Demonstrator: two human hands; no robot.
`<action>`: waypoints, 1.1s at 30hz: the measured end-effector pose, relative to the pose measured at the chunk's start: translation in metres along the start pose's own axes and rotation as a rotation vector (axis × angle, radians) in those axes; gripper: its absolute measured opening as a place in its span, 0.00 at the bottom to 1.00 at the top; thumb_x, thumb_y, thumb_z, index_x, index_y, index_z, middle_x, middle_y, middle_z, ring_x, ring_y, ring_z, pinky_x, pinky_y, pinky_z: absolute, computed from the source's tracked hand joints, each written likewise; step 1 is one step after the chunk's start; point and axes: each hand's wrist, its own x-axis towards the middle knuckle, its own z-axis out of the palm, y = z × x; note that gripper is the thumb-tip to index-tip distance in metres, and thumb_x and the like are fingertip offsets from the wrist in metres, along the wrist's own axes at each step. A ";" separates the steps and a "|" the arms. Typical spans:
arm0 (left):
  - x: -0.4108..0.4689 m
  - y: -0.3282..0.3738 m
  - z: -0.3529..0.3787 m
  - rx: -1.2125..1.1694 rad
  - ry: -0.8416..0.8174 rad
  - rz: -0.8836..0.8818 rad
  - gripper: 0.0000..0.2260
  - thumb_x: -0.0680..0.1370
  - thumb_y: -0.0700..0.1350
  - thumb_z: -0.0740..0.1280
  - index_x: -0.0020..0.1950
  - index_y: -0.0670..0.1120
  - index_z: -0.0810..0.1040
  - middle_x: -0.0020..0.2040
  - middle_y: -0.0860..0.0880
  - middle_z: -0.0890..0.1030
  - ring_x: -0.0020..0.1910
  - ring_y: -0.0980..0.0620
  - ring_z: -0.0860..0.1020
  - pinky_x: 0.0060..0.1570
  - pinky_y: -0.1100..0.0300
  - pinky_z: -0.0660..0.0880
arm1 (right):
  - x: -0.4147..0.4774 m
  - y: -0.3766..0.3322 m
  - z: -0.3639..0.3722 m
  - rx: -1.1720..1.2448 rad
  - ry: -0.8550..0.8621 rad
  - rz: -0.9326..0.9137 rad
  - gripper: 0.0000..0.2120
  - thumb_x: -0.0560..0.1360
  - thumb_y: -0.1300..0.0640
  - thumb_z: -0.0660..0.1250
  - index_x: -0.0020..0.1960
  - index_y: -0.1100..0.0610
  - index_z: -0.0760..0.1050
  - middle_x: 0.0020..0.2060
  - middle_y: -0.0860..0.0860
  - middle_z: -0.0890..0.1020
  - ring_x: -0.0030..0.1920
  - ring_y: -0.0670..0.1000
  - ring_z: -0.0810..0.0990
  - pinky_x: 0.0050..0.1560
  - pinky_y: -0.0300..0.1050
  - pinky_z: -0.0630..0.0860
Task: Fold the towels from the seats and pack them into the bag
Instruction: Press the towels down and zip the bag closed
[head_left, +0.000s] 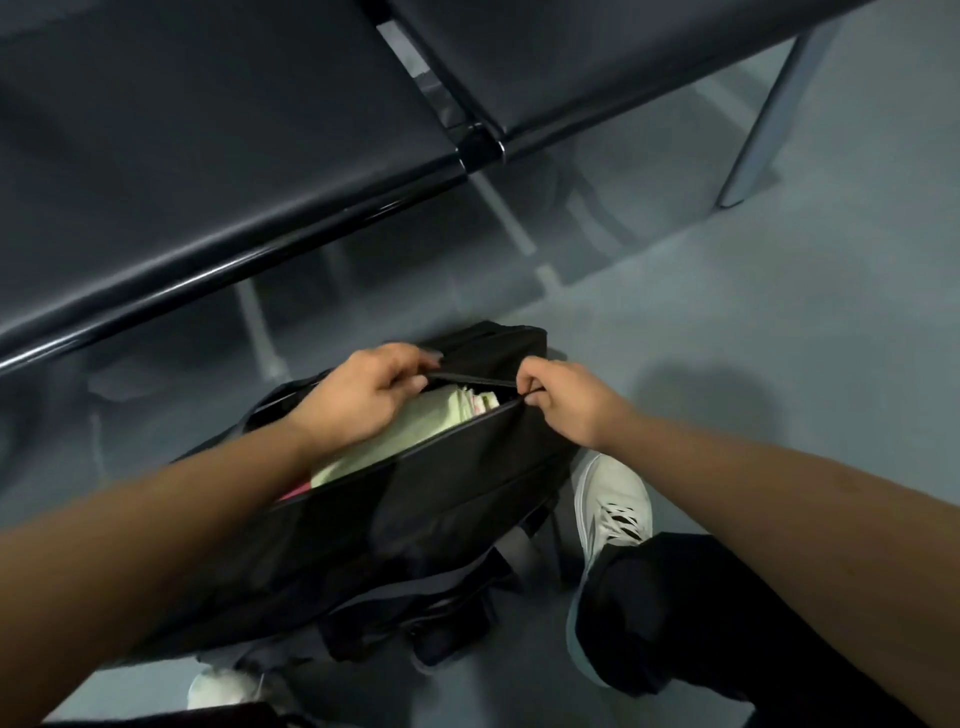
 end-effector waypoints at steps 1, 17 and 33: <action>0.001 0.002 -0.002 0.076 -0.102 -0.026 0.07 0.82 0.42 0.67 0.48 0.54 0.78 0.56 0.53 0.82 0.54 0.54 0.78 0.56 0.60 0.71 | 0.002 -0.001 0.003 0.045 0.033 0.020 0.14 0.77 0.69 0.58 0.48 0.51 0.72 0.43 0.51 0.77 0.46 0.50 0.79 0.52 0.51 0.76; 0.056 0.026 0.082 0.520 -0.235 0.145 0.19 0.79 0.53 0.65 0.68 0.48 0.73 0.73 0.48 0.68 0.73 0.46 0.65 0.69 0.51 0.65 | 0.036 0.078 -0.016 0.163 0.113 0.596 0.12 0.81 0.63 0.60 0.58 0.63 0.80 0.58 0.60 0.82 0.61 0.61 0.79 0.63 0.47 0.73; 0.064 0.028 0.121 0.570 -0.086 0.024 0.15 0.75 0.58 0.71 0.53 0.49 0.84 0.69 0.45 0.68 0.69 0.43 0.63 0.65 0.43 0.64 | 0.051 0.103 0.032 0.859 -0.013 0.753 0.10 0.82 0.70 0.60 0.58 0.61 0.76 0.37 0.53 0.76 0.35 0.49 0.76 0.37 0.42 0.77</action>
